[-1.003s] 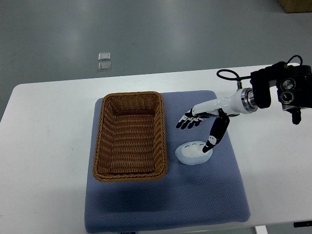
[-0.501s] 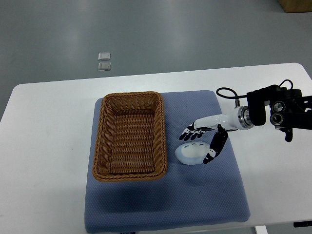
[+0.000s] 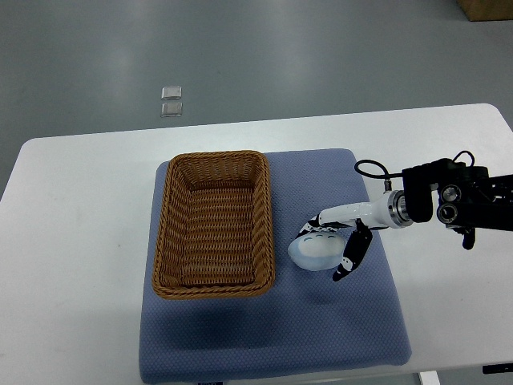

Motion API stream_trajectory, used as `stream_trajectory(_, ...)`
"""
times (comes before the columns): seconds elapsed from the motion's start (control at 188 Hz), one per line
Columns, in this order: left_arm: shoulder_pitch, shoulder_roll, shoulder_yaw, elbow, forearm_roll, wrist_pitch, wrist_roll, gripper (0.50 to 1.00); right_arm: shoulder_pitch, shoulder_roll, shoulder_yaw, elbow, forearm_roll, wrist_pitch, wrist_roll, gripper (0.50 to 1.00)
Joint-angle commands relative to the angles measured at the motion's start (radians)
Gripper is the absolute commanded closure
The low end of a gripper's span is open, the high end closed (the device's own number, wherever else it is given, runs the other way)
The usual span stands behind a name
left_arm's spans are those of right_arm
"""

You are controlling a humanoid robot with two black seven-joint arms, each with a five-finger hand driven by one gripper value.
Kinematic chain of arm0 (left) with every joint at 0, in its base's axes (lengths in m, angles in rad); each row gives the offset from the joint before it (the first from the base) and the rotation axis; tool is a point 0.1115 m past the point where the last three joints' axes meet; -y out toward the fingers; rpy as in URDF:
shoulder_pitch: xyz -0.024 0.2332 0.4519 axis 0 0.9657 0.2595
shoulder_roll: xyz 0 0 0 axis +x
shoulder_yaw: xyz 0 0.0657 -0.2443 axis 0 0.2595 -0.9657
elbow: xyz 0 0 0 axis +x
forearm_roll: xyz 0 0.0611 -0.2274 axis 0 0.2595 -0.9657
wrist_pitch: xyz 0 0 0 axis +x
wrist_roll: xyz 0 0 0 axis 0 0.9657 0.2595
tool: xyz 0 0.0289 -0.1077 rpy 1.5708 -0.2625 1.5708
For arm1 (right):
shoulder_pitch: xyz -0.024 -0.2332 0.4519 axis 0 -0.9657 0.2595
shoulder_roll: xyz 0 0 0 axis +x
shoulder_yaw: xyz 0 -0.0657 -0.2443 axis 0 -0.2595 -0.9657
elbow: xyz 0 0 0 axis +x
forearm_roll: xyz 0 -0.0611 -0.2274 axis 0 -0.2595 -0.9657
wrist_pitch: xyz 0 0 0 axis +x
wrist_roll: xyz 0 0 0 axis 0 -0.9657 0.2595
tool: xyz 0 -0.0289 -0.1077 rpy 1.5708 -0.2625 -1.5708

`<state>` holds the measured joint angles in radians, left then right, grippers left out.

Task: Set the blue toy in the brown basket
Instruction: 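Lower the right hand and close its fingers around the toy, then lift the held toy and carry it over the wicker basket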

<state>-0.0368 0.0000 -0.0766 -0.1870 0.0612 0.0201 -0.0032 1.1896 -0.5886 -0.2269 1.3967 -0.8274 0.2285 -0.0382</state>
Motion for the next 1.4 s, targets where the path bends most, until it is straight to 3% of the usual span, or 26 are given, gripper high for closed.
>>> stream_trajectory(0.0,0.000,0.000,-0.002,0.000,0.000,0.000,0.000,0.500,-0.010,0.012,0.000,-0.012,-0.004,-0.023,0.000,0.609)
stream_trajectory(0.112,0.000,0.000,-0.002,0.000,0.000,0.000,0.000,0.500,-0.030,0.018,0.000,-0.015,-0.036,-0.046,0.001,0.644)
stream_trajectory(0.176,0.000,0.000,-0.002,0.000,0.000,0.000,0.000,0.500,-0.039,0.027,0.000,-0.019,-0.050,-0.058,0.001,0.699)
stream_trajectory(0.219,0.002,0.000,-0.002,0.001,0.000,0.000,0.000,0.500,-0.042,0.032,0.000,-0.027,-0.058,-0.067,0.001,0.750)
stream_trajectory(0.277,0.000,0.000,-0.002,0.001,0.000,0.000,-0.001,0.500,-0.045,0.033,0.000,-0.035,-0.070,-0.084,0.001,0.871)
stream_trajectory(0.384,0.002,0.000,-0.002,0.001,0.000,0.000,0.000,0.500,-0.041,0.027,0.001,-0.035,-0.078,-0.087,0.000,0.948)
stream_trajectory(0.752,0.000,0.000,-0.002,0.001,0.000,0.000,0.000,0.500,0.103,-0.040,0.029,-0.019,-0.056,-0.020,0.001,0.946)
stream_trajectory(0.96,0.002,0.000,-0.002,0.000,0.000,0.000,0.000,0.500,0.212,-0.020,0.044,-0.022,-0.012,-0.002,0.001,0.938)
stream_trajectory(1.168,0.000,0.000,-0.002,0.000,0.000,0.000,0.000,0.500,0.281,0.101,0.038,-0.085,0.059,-0.014,0.003,0.922)
stream_trajectory(1.392,0.002,0.000,-0.002,0.001,0.000,0.000,-0.001,0.500,0.281,0.306,0.034,-0.239,0.062,-0.021,0.006,0.908)
